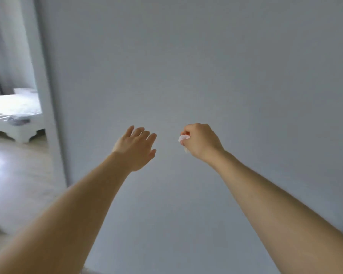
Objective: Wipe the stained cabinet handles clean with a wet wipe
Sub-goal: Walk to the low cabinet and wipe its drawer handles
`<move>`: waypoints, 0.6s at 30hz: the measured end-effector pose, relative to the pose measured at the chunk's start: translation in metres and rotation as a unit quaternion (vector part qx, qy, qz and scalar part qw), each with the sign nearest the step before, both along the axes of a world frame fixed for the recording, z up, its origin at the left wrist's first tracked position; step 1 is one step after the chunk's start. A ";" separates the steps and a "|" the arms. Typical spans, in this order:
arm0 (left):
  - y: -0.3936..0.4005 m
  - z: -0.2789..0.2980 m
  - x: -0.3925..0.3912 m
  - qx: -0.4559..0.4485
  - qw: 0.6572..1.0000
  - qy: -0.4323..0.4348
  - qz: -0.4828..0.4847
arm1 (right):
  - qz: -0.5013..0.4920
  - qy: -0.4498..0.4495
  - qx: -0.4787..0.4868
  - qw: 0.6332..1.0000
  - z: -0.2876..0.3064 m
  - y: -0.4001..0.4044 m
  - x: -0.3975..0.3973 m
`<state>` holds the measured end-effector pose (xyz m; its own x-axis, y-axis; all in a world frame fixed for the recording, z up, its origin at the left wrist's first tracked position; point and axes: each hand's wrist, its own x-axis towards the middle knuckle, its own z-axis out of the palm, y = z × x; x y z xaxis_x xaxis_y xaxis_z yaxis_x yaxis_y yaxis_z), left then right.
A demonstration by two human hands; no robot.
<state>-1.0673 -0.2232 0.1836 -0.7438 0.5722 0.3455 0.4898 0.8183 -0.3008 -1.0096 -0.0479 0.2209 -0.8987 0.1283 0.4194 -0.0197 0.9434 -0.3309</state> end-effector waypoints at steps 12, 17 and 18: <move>-0.449 -0.002 0.056 -0.080 0.963 0.004 0.258 | 0.270 -0.004 -0.016 0.963 -0.023 -0.447 -0.054; -0.582 -0.005 0.083 -0.073 0.933 -0.015 0.353 | 0.359 -0.006 0.017 0.933 -0.018 -0.594 -0.061; -0.606 -0.006 0.087 -0.069 0.926 -0.019 0.371 | 0.375 -0.005 0.021 0.927 -0.018 -0.620 -0.062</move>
